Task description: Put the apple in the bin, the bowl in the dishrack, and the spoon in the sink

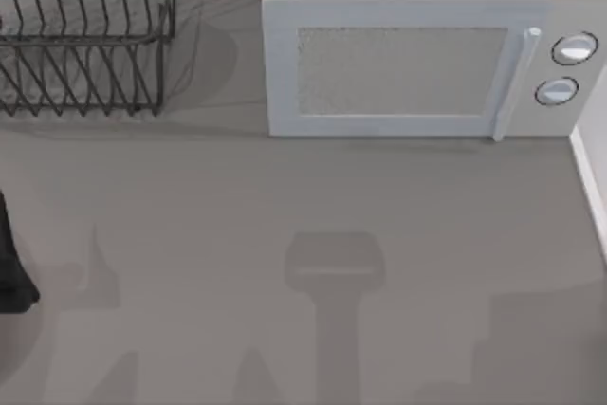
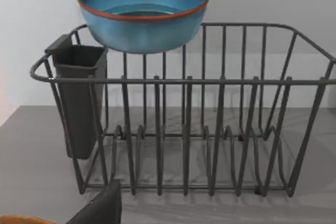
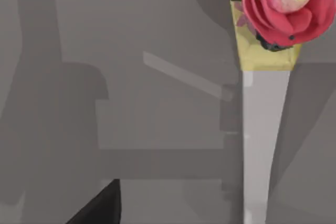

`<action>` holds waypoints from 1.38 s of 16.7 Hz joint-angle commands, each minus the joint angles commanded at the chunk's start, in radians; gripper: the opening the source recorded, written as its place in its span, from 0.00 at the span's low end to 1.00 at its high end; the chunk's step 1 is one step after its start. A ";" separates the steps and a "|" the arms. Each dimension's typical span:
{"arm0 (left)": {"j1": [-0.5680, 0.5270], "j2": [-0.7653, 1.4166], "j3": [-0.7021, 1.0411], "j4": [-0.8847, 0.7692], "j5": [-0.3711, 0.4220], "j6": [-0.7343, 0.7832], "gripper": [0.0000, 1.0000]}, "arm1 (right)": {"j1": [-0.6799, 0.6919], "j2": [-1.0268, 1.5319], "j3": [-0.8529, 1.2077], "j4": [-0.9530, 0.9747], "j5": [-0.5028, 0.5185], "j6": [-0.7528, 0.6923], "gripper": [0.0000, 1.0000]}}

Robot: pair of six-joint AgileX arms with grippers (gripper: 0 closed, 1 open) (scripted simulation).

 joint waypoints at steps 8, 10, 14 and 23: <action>0.000 0.000 0.000 0.000 0.000 0.000 1.00 | 0.001 0.091 -0.098 0.180 0.000 0.002 1.00; 0.000 0.000 0.000 0.000 0.000 0.000 1.00 | 0.001 0.091 -0.098 0.180 0.000 0.002 0.92; 0.000 0.000 0.000 0.000 0.000 0.000 1.00 | 0.001 0.091 -0.098 0.180 0.000 0.002 0.62; 0.000 0.000 0.000 0.000 0.000 0.000 1.00 | 0.001 0.091 -0.098 0.180 0.000 0.002 0.00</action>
